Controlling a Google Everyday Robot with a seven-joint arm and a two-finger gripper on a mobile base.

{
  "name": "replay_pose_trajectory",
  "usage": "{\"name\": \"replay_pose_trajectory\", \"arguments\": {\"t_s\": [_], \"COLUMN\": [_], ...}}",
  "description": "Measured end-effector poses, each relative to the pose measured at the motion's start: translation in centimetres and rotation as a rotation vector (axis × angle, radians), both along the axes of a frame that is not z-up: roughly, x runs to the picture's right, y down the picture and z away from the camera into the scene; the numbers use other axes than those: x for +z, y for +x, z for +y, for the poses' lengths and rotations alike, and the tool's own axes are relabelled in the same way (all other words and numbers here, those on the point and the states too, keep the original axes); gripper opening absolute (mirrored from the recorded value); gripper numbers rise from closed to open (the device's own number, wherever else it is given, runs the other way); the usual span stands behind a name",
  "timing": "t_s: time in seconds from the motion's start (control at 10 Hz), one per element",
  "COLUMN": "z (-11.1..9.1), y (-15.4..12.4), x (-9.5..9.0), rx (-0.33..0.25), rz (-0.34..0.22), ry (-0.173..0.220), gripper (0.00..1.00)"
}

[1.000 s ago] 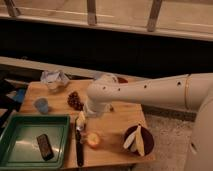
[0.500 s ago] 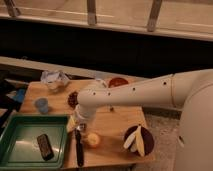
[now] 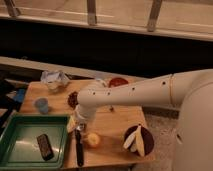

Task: Wipe table surface with brush

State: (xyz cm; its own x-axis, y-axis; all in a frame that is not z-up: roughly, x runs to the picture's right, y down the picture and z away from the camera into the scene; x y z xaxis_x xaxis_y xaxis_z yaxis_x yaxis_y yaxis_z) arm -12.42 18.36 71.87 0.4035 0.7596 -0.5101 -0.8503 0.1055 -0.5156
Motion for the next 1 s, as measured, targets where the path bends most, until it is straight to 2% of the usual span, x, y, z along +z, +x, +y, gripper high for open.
{"name": "replay_pose_trajectory", "arguments": {"t_s": [0.2,0.5,1.0], "z": [1.1,1.7,2.9], "y": [-0.7,-1.3,-2.2], "x": [0.9,1.4,3.3], "rx": [-0.028,-0.060,-0.088], "rz": [-0.007,0.011,0.027], "ry": [-0.011,-0.017,-0.044], "gripper": [0.70,0.70,0.70]}}
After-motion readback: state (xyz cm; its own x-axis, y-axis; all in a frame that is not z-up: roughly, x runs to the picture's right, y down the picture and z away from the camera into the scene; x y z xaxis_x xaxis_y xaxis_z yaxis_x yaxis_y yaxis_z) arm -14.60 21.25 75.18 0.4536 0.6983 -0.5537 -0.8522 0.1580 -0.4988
